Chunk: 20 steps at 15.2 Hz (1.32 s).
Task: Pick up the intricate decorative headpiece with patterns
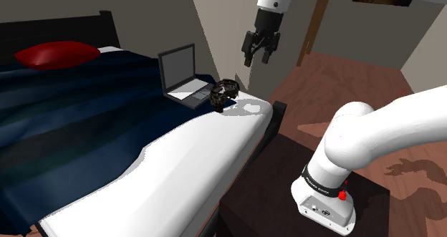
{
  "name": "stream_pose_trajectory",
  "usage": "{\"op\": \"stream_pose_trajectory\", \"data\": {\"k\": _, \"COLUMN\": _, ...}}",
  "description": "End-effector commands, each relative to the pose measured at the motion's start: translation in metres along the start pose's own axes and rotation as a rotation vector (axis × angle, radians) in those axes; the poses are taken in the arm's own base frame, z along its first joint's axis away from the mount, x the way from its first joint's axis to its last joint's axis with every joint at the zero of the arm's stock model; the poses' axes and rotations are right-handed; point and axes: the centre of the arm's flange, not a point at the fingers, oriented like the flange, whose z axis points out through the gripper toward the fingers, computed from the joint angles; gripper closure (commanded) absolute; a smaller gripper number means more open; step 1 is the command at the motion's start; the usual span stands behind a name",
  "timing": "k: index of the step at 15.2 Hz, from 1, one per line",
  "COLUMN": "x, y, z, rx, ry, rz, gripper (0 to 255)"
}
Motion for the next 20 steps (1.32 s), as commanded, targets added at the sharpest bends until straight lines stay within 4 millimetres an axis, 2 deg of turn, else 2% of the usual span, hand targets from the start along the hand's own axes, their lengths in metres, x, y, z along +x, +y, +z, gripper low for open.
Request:
{"op": "stream_pose_trajectory", "data": {"k": 1, "x": 0.000, "y": 0.000, "z": 0.000, "rx": 0.000, "ry": 0.000, "rz": 0.000, "gripper": 0}}
{"op": "stream_pose_trajectory", "data": {"k": 20, "x": 0.183, "y": 0.062, "z": 0.167, "rx": -0.022, "ry": -0.049, "rz": -0.101, "gripper": 0}}
